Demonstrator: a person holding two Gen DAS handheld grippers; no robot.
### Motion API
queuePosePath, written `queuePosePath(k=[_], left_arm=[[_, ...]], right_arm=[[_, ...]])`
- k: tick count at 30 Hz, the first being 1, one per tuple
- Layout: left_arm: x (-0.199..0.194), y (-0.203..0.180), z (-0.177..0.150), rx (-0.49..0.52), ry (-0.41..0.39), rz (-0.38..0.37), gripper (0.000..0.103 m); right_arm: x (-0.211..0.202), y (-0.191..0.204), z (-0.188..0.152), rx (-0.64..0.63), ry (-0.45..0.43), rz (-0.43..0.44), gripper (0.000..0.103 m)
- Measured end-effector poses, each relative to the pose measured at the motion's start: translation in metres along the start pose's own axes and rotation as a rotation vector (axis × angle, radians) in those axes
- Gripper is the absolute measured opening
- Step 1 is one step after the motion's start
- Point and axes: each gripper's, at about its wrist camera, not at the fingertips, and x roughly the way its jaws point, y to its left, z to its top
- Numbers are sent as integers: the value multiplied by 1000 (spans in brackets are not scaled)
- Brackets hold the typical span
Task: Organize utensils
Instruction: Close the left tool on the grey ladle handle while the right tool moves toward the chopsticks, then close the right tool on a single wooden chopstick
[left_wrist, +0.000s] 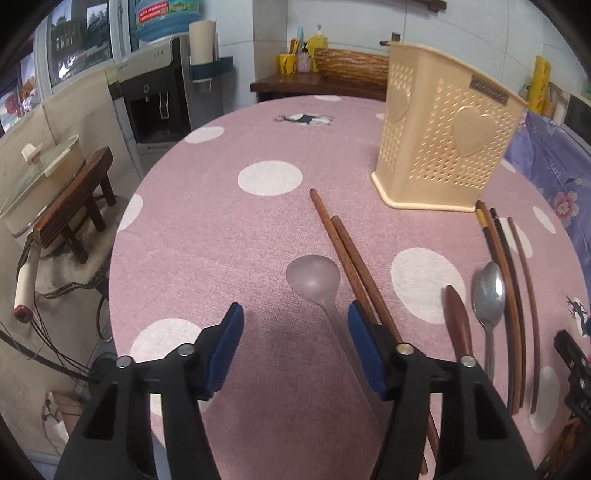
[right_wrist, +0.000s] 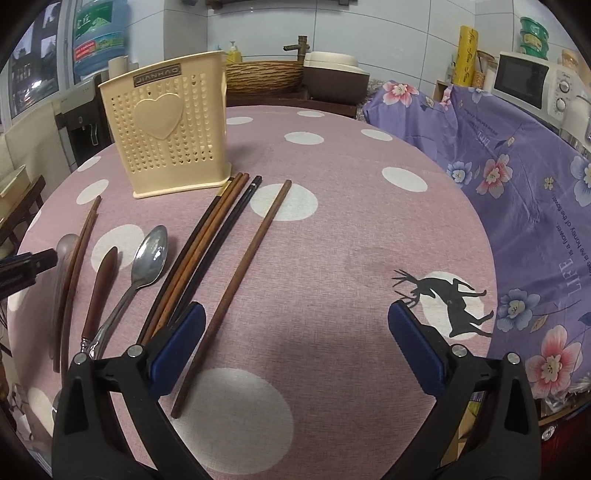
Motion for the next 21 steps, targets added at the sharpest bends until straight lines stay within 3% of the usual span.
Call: queuePosePath(k=[4, 8, 16, 21], left_arm=[[8, -6, 1, -9, 39, -2, 51], [11, -17, 2, 28, 29, 38, 49], [28, -21, 26, 38, 92, -3, 46], [30, -26, 29, 47, 87, -3, 37]], right_arm=[[0, -4, -2, 3, -5, 14, 98], [1, -11, -3, 19, -8, 19, 98], [2, -21, -5, 47, -10, 14, 98], [2, -20, -3, 46, -14, 12, 98]])
